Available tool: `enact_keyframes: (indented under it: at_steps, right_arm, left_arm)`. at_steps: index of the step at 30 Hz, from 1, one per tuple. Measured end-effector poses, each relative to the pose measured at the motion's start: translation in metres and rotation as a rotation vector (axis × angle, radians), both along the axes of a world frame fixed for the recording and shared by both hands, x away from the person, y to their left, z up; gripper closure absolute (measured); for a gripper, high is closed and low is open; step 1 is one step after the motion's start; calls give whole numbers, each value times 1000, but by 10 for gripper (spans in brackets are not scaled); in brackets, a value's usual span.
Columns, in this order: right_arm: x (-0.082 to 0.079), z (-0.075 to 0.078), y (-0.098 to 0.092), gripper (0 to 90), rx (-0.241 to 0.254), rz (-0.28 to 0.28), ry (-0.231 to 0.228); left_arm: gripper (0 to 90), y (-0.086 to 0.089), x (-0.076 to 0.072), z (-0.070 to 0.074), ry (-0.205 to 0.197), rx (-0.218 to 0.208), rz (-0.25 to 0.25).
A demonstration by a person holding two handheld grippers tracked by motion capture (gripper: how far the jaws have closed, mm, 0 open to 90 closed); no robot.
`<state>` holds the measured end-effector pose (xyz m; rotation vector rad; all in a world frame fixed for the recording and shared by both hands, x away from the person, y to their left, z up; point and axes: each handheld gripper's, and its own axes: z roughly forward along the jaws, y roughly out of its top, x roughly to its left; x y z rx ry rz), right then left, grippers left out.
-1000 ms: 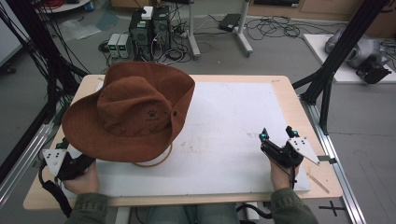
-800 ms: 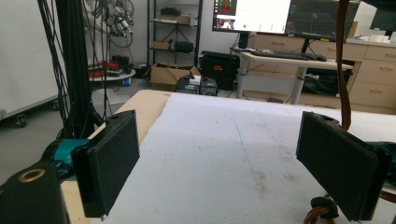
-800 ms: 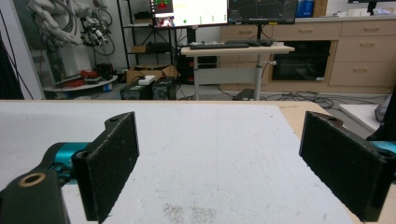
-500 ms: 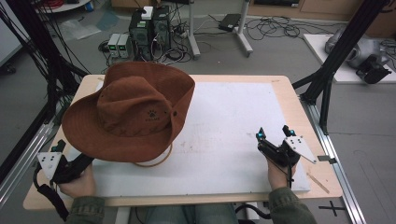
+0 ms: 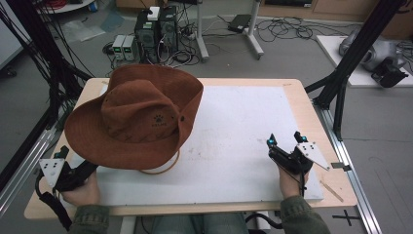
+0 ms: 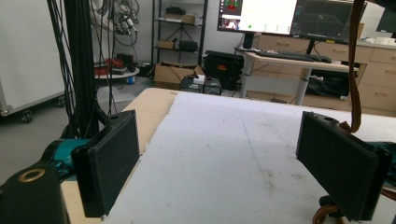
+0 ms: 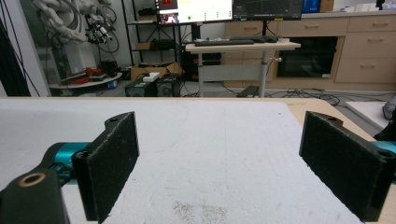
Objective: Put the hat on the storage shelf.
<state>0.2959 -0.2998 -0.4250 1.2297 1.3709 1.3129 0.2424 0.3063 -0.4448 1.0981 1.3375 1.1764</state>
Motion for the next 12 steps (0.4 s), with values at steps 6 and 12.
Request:
enact_keyframes:
  at_steps: [6,12]
  right_arm:
    - [0,-1,-1,117,10,-1,13]
    - [2,-2,-1,117,11,1,20]
  left_arm:
    - [136,0,1,-1,4,-3,-2]
    - [136,1,2,-2,6,-7,-3]
